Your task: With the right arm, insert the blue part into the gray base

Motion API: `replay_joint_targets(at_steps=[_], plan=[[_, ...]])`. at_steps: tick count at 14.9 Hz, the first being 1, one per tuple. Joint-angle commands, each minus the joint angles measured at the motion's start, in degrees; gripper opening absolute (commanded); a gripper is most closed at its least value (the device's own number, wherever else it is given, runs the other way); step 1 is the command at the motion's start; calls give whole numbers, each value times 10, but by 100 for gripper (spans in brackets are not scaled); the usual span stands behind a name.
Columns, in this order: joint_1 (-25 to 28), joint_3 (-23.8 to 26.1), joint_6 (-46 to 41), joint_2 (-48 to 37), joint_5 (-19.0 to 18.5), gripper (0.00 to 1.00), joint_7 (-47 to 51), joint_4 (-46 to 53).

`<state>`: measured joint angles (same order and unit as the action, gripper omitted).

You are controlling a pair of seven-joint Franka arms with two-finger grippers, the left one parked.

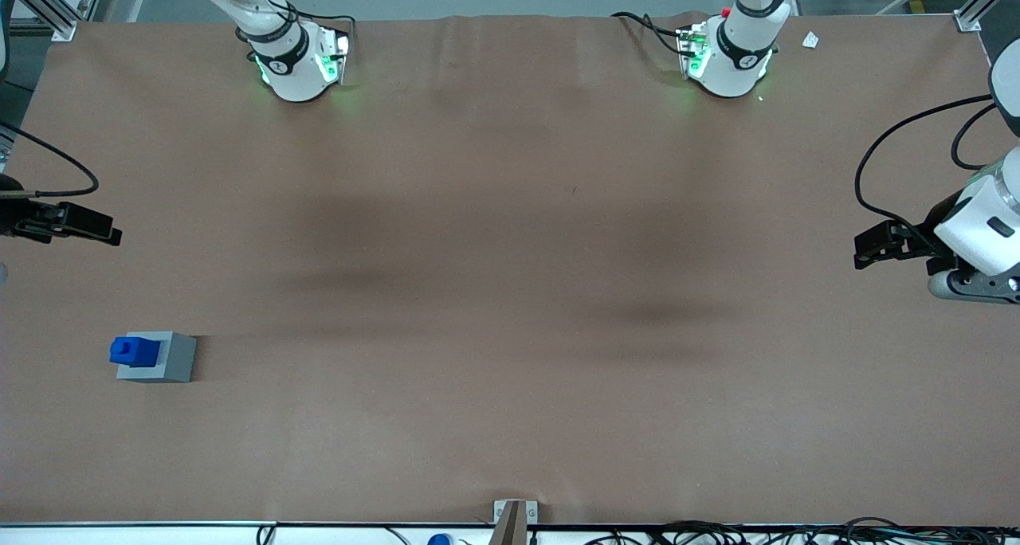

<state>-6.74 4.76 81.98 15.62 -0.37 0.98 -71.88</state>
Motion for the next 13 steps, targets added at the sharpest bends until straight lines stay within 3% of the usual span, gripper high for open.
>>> replay_joint_targets(at_steps=[1, 7, 13], plan=[[1, -1, -2, -13, 9, 100, 10, -13], [19, -1, -2, -14, 7, 100, 31, -12], [21, -7, -13, -86, 5, 100, 21, -67]])
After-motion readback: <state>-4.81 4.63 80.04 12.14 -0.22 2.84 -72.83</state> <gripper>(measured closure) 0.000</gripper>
